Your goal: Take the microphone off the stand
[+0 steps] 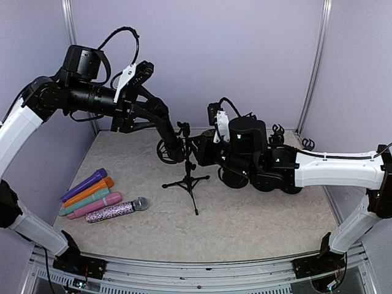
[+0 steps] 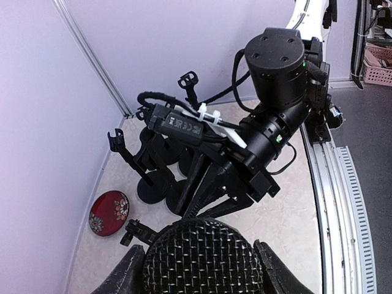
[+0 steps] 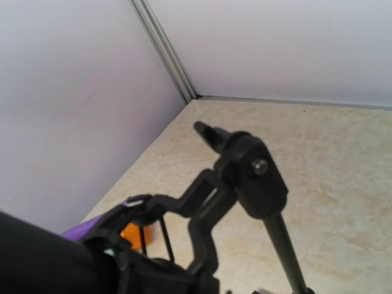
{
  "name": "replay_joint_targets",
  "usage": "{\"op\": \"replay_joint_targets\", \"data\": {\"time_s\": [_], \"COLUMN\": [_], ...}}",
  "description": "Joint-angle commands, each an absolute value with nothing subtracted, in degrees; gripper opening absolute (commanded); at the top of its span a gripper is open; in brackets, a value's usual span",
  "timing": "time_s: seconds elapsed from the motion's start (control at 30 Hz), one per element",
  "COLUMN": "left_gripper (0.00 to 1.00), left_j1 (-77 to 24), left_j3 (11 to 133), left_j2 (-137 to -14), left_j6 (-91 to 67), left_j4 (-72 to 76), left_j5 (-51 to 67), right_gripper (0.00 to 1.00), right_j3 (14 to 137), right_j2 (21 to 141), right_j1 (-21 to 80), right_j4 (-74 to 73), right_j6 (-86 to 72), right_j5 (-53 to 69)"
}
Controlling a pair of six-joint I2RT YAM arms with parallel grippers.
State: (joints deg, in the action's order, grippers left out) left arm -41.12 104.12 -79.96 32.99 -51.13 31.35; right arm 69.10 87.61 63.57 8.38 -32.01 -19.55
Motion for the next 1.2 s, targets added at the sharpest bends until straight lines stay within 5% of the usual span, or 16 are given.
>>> {"op": "replay_joint_targets", "data": {"time_s": [0.0,0.77,0.93,1.17], "left_gripper": [0.11,0.16,0.16,0.1], "left_j1": [-41.2,-39.6,-38.4,-37.4], "left_j3": [106.3,102.6,100.8,97.0], "left_j2": [-75.8,-65.3,-63.5,-63.1], "left_j6": [34.4,33.6,34.6,35.7], "left_j4": [-47.7,-47.7,-48.4,-49.3], "left_j5": [27.9,26.0,25.4,22.9], "right_gripper": [0.2,0.17,0.23,0.46], "right_j3": [70.0,72.0,72.8,73.8], "right_j2": [89.5,90.2,88.9,86.1], "right_j1": [62.9,62.9,62.9,65.3], "right_j4": [1.3,-3.2,-2.1,4.8], "right_j6": [-29.3,-26.7,-22.8,-11.5], "right_j5": [-22.5,-25.8,-25.9,-25.6]}}
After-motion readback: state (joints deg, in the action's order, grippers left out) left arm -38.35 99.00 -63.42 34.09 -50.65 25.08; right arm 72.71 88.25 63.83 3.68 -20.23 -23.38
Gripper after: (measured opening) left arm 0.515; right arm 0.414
